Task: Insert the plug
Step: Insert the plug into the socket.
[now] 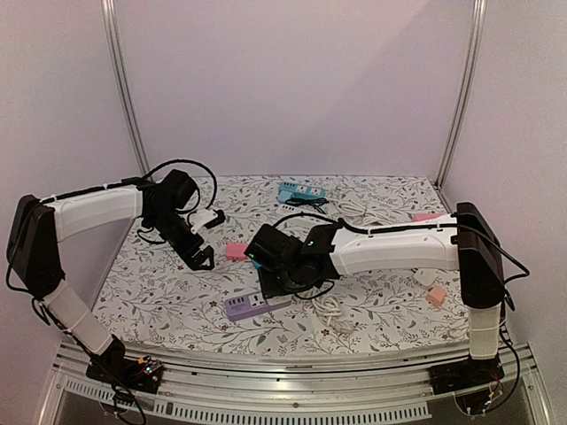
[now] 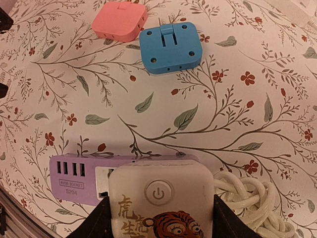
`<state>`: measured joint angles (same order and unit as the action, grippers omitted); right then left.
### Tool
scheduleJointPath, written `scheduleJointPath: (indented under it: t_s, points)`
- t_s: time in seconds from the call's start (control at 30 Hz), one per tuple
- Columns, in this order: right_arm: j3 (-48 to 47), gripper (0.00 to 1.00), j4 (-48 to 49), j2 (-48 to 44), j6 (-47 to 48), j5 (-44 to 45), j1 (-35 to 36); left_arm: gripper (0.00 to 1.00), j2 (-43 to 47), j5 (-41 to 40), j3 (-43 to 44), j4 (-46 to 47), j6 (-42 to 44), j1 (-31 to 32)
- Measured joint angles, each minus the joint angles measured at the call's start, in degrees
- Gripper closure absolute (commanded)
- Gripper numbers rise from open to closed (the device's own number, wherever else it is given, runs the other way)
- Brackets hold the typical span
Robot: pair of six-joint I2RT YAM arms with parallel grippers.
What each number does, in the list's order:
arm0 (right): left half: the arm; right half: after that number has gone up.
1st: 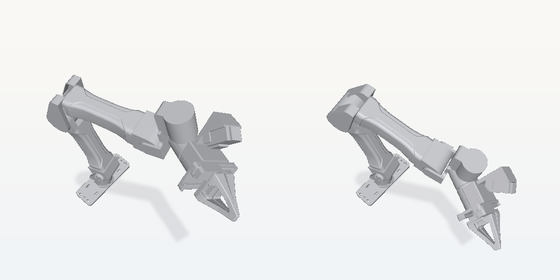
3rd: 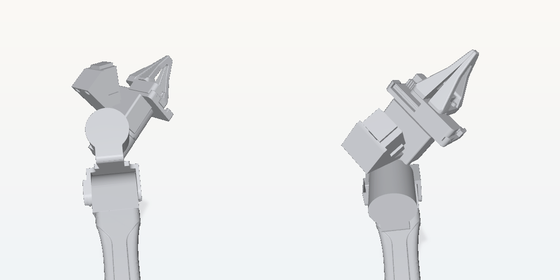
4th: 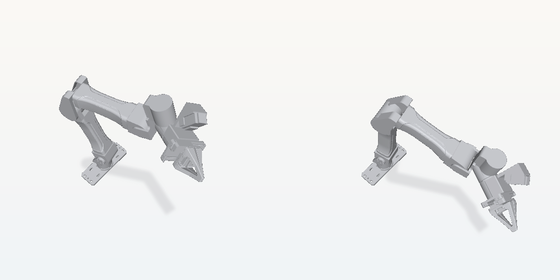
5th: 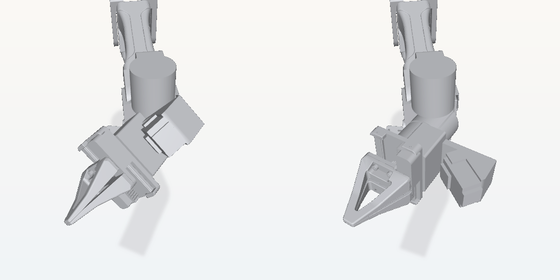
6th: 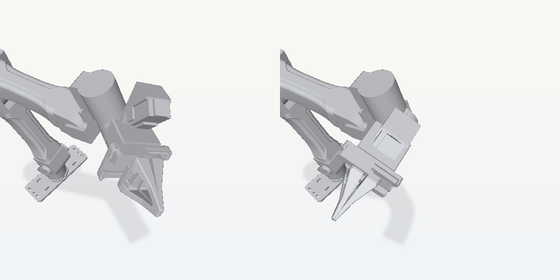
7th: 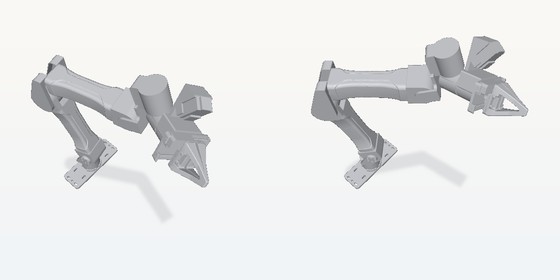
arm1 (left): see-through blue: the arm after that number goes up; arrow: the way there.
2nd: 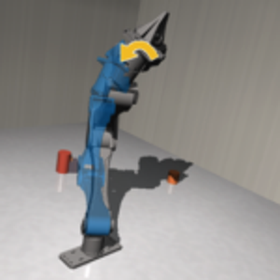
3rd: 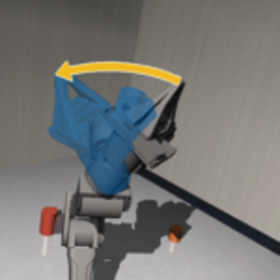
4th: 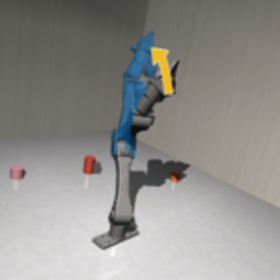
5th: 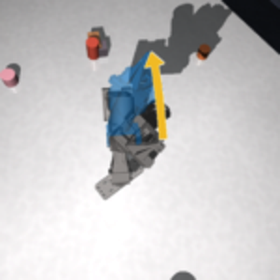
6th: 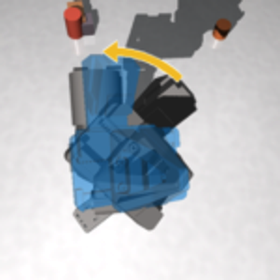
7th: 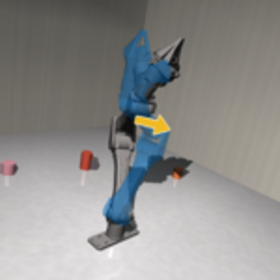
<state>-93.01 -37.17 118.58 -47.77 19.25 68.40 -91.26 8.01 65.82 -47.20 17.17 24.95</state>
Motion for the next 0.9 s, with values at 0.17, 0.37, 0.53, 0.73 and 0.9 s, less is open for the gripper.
scheduleJointPath:
  t_s: [0.17, 0.37, 0.53, 0.73, 0.9]
  points:
    - [0.09, 1.00, -0.13, 0.37, 0.79, 0.13, -0.37, 0.00, -0.15, -0.42, -0.02, 0.00, 0.13, 0.00]
    - [0.87, 1.00, 0.52, 0.79, 1.42, -0.20, -0.37, 0.01, -0.63, -1.25, -0.02, 0.00, 0.15, 0.00]
    - [0.79, 1.00, 0.52, 1.07, 1.79, -0.26, -0.39, 0.01, -1.11, -1.70, -0.04, -0.02, 0.17, 0.00]
    - [0.31, 1.00, 0.15, 1.75, 1.77, 1.57, 0.44, 0.01, -1.11, -2.51, -0.04, 0.00, 0.17, 0.00]
    - [-0.48, 1.00, -0.33, 2.40, 1.79, 3.72, 1.25, 0.01, -1.14, -2.82, -0.04, 0.00, 0.20, 0.00]
